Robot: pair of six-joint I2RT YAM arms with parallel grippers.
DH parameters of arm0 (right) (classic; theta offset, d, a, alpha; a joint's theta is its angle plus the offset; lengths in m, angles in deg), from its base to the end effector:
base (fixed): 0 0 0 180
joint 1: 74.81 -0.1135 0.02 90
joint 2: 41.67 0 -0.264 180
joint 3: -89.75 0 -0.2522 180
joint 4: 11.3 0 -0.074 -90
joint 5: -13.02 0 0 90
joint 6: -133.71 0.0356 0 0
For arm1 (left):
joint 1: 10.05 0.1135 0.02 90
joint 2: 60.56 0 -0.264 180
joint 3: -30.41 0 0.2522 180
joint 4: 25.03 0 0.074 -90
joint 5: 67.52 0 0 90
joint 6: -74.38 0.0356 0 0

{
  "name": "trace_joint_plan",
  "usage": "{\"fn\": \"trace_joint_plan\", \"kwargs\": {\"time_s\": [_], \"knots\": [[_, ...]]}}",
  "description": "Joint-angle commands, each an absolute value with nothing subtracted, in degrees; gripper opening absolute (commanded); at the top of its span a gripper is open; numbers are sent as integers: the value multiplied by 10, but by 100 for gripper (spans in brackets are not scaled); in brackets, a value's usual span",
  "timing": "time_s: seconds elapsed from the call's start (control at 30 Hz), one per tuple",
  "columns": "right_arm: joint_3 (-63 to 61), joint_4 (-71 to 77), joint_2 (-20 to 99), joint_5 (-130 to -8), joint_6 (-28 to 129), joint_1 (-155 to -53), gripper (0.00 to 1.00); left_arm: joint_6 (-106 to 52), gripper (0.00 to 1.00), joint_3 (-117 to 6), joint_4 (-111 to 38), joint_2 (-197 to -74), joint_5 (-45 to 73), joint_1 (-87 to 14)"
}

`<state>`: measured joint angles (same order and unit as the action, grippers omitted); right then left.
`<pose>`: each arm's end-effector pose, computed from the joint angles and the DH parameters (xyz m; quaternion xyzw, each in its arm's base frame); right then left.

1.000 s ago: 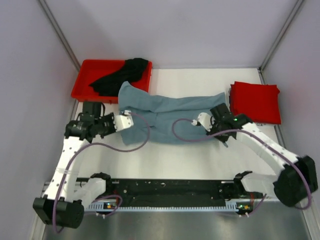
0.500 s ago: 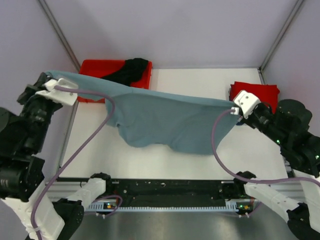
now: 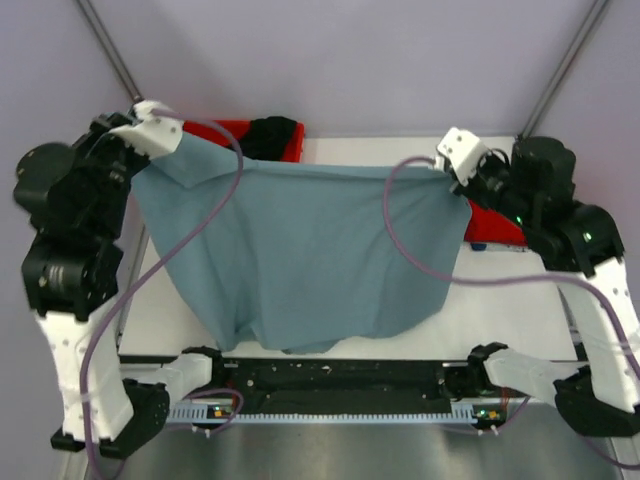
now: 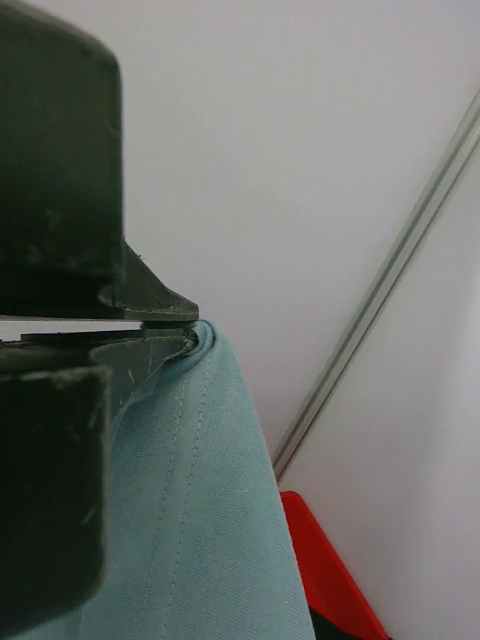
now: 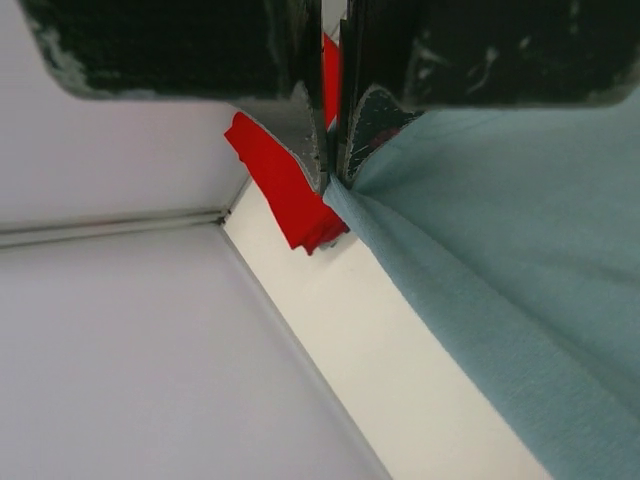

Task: Fold and stack the t-shirts
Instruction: Flatten out the tshirt

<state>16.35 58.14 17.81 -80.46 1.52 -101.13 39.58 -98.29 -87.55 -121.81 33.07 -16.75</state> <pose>0.1434 0.0685 0.4841 -0.4533 0.6957 -0.1018 0.5478 0.0984 -0.0050 0.5872 0.2879 0.6123 0.3582 0.6434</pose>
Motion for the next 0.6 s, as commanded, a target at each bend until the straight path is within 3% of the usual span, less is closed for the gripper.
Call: {"fn": "trace_joint_plan", "kwargs": {"time_s": [0.0,0.13,0.27,0.43,0.57], "knots": [[269,484,277,-834,46,-928,0,416,0,-976,-717,-1301,389,-164],[404,485,356,-877,70,-897,0,390,0,-1092,-696,-1394,402,-162],[459,486,344,-869,55,-898,0,381,0,-1169,-680,-1425,387,-162],[341,487,240,-847,-19,-898,0,388,0,-1131,-668,-1384,376,-162],[188,533,141,-744,-115,-902,0,400,0,-1058,-716,-1322,337,-162]]}}
